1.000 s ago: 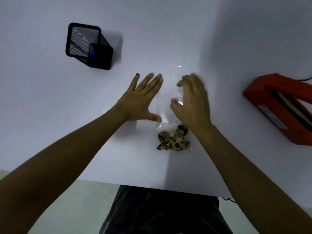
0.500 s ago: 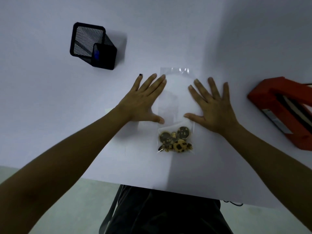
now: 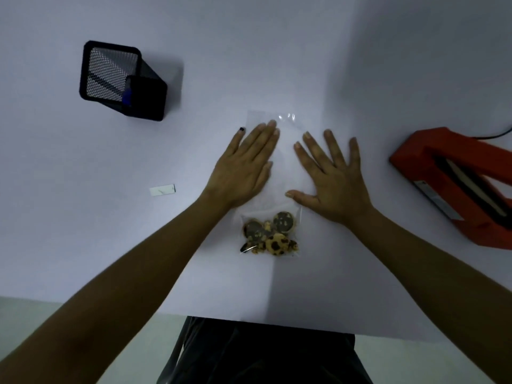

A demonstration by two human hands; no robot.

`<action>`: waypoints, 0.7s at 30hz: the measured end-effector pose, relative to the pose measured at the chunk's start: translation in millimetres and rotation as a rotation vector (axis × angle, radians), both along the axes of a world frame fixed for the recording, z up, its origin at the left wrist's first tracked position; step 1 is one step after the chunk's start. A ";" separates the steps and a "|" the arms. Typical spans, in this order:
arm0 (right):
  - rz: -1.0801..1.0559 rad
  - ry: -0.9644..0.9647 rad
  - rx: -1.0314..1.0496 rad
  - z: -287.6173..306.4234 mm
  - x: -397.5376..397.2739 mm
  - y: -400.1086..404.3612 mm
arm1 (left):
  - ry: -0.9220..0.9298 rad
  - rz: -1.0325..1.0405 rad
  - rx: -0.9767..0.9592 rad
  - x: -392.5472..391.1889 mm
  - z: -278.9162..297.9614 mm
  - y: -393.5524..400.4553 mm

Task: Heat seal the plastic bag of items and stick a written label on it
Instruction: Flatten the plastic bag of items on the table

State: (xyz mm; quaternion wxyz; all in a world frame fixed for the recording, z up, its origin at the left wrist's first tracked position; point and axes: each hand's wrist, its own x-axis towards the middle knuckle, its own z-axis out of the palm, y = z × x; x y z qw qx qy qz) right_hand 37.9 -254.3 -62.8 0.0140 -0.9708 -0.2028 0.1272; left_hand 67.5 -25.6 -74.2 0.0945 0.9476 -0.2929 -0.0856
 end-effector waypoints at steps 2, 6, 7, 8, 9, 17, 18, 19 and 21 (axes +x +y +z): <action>0.001 -0.012 0.010 -0.9 1.2 1.0 | -0.014 0.017 0.011 6.0 -0.3 4.7; 0.005 -0.015 0.011 -1.7 0.2 0.6 | -0.017 0.185 0.031 13.8 -2.9 6.4; 0.006 -0.013 0.008 -1.3 0.1 0.2 | -0.013 0.213 0.031 14.5 -3.8 5.4; 0.007 -0.009 0.010 -0.7 0.4 0.0 | -0.013 0.228 0.033 14.2 -4.4 4.1; 0.003 -0.003 0.019 -0.1 1.0 -0.5 | -0.013 0.233 0.034 13.6 -4.8 2.6; -0.348 -0.001 0.124 11.0 14.7 65.5 | -0.016 0.242 0.049 12.9 -5.0 1.7; -0.345 0.005 0.119 9.5 19.8 75.8 | -0.015 0.239 0.050 12.5 -5.3 2.2; -0.331 0.015 0.116 7.1 25.1 83.6 | -0.016 0.238 0.047 12.4 -5.6 2.8; -0.289 0.037 0.103 1.1 34.4 87.8 | -0.018 0.240 0.039 13.1 -4.8 2.8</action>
